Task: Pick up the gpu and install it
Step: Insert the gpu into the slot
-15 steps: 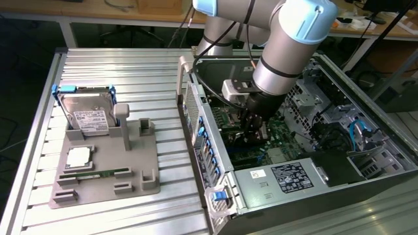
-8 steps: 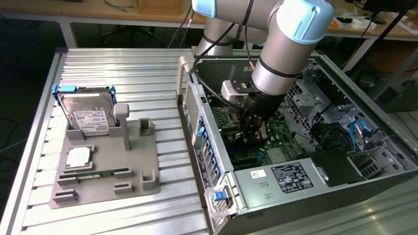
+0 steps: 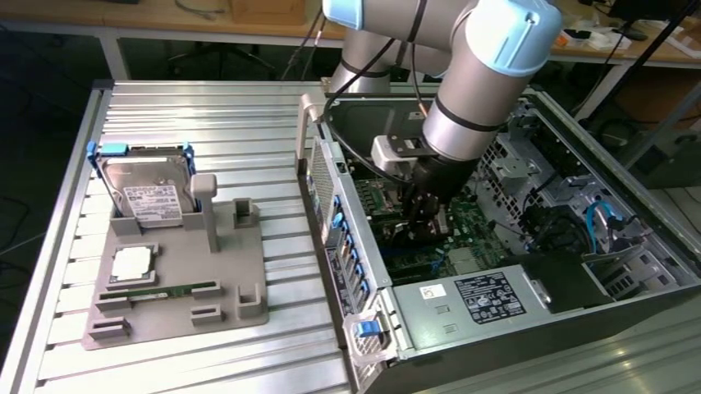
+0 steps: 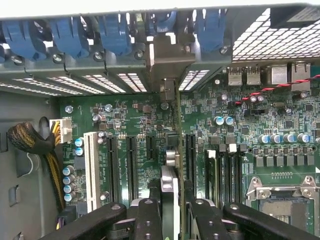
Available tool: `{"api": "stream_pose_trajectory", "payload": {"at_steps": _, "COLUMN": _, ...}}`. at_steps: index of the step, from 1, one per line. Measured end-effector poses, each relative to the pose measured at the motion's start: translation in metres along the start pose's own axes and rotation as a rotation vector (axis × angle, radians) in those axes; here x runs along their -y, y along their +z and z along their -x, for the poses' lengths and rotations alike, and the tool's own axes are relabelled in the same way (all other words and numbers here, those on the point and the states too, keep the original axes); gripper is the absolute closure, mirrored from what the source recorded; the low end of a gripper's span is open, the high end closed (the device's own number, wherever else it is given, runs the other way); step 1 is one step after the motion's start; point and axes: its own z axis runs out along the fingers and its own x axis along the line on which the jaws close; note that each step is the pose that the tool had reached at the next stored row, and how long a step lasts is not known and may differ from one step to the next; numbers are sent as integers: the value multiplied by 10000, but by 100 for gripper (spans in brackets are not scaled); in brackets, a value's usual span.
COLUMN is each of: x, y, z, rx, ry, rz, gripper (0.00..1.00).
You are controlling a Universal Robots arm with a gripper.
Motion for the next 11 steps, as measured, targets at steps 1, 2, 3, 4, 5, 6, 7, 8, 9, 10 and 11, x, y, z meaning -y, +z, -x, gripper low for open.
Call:
{"api": "stream_pose_trajectory", "payload": {"at_steps": 1, "x": -1, "y": -13, "z": 0, "rx": 11, "ry": 0, "rz": -3, "gripper": 73}}
{"api": "stream_pose_trajectory", "payload": {"at_steps": 2, "x": -1, "y": -30, "z": 0, "rx": 20, "ry": 0, "rz": -6, "gripper": 73}}
{"api": "stream_pose_trajectory", "payload": {"at_steps": 3, "x": -3, "y": -62, "z": -1, "rx": 14, "ry": -1, "rz": -1, "gripper": 73}}
{"api": "stream_pose_trajectory", "payload": {"at_steps": 4, "x": -4, "y": -90, "z": -3, "rx": 3, "ry": -1, "rz": 3, "gripper": 73}}
{"api": "stream_pose_trajectory", "payload": {"at_steps": 5, "x": -4, "y": -94, "z": -2, "rx": 6, "ry": -1, "rz": 1, "gripper": 73}}
{"api": "stream_pose_trajectory", "payload": {"at_steps": 6, "x": -5, "y": -94, "z": -2, "rx": 6, "ry": -1, "rz": 1, "gripper": 73}}
{"api": "stream_pose_trajectory", "payload": {"at_steps": 7, "x": -5, "y": -95, "z": -3, "rx": 4, "ry": -1, "rz": 1, "gripper": 73}}
{"api": "stream_pose_trajectory", "payload": {"at_steps": 8, "x": -5, "y": -96, "z": -3, "rx": 3, "ry": -1, "rz": 2, "gripper": 73}}
{"api": "stream_pose_trajectory", "payload": {"at_steps": 9, "x": -5, "y": -96, "z": -3, "rx": 2, "ry": 0, "rz": 2, "gripper": 73}}
{"api": "stream_pose_trajectory", "payload": {"at_steps": 10, "x": -5, "y": -96, "z": -3, "rx": 3, "ry": -1, "rz": 2, "gripper": 73}}
{"api": "stream_pose_trajectory", "payload": {"at_steps": 11, "x": -5, "y": -96, "z": -3, "rx": 3, "ry": -1, "rz": 3, "gripper": 73}}
